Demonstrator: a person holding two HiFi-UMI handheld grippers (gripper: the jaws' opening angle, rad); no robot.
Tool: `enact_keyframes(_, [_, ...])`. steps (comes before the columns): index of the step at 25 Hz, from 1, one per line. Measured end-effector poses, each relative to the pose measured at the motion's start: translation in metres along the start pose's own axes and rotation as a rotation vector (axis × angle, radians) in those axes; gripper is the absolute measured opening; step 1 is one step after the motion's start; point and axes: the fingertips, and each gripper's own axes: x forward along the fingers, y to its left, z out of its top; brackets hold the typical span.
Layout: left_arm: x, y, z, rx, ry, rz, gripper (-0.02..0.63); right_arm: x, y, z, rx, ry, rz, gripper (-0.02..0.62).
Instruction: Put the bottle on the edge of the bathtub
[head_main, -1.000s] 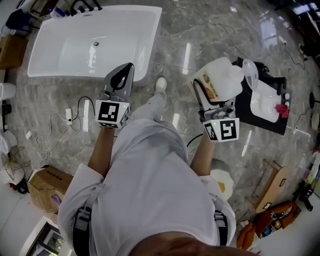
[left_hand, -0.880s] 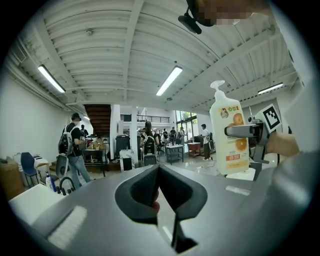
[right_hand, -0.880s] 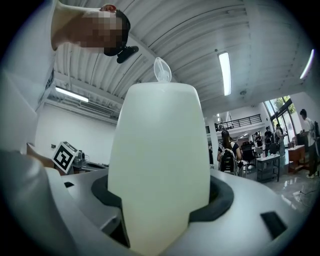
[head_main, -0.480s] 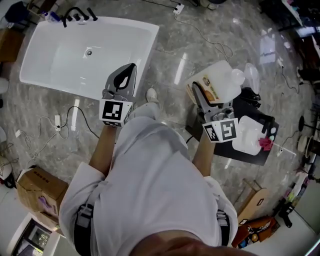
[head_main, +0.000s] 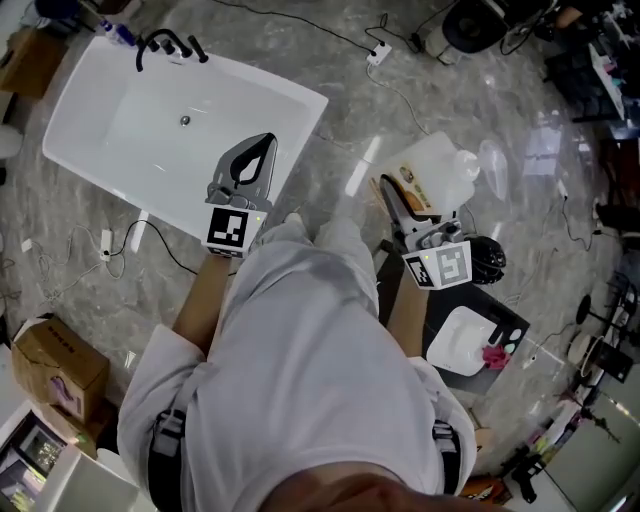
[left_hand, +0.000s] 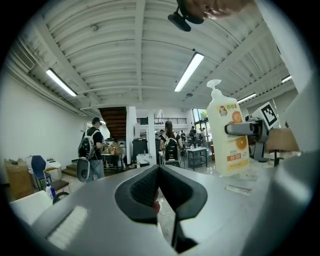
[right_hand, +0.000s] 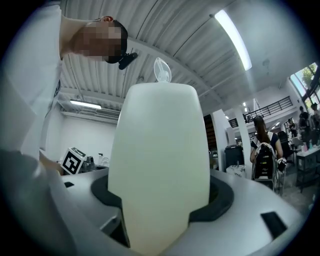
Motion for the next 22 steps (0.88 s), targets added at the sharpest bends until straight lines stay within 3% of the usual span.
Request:
enact_keyframes(6, [0.064, 0.028, 0.008, -0.063, -0.099, 0.078, -0.003, 0.088, -0.060, -0.018, -0.004, -0.007, 0.170, 0.351])
enact_keyframes(11, [0.117, 0.075, -0.017, -0.080, -0.054, 0.320, -0.003, 0.183, -0.108, -0.048, 0.015, -0.003, 0.415, 0.351])
enact_keyframes(15, [0.142, 0.118, -0.032, -0.115, -0.071, 0.513, -0.003, 0.250, -0.132, -0.069, -0.003, 0.000, 0.579, 0.351])
enact_keyframes(22, [0.171, 0.175, -0.070, -0.072, -0.036, 0.653, -0.003, 0.354, -0.143, -0.130, 0.017, 0.017, 0.775, 0.351])
